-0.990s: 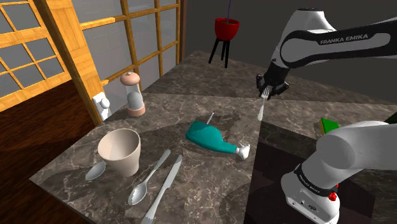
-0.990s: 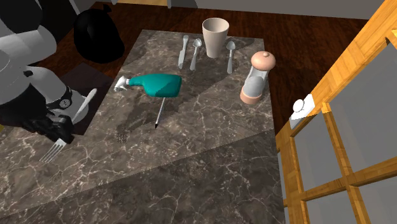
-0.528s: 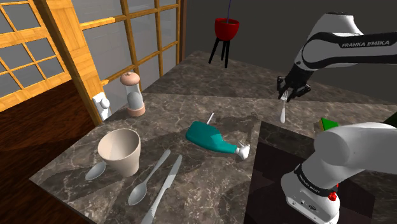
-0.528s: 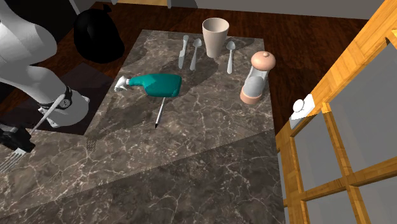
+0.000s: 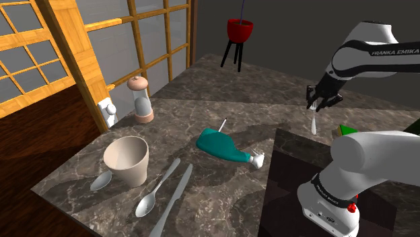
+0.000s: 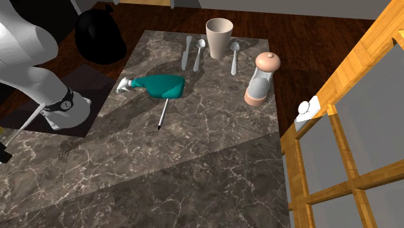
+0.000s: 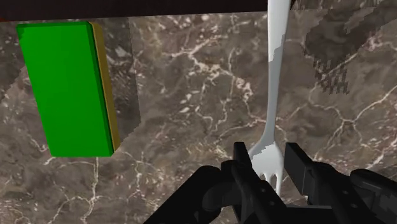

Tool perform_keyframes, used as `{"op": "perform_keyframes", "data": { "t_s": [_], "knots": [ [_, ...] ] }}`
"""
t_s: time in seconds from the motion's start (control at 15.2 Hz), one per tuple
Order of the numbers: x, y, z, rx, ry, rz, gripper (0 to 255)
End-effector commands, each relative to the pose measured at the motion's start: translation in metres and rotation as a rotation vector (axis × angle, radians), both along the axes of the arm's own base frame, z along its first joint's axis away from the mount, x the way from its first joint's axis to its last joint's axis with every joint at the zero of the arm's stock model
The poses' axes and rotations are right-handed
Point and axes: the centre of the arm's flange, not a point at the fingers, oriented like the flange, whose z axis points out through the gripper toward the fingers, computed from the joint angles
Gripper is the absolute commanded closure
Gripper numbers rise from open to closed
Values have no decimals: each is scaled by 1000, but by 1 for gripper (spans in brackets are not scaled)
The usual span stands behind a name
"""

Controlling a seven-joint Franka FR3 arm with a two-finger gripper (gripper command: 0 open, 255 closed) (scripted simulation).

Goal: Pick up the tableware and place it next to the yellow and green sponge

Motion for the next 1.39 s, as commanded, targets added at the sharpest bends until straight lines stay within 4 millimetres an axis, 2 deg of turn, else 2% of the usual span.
{"op": "perform_keyframes", "data": {
  "t_s": [0.0,0.73,1.25,1.32],
  "knots": [
    [0,-2,-11,0,0,0,255],
    [0,-2,-67,0,0,0,255],
    [0,-2,-67,0,0,0,255],
    [0,-2,-67,0,0,0,0]
  ]
}}
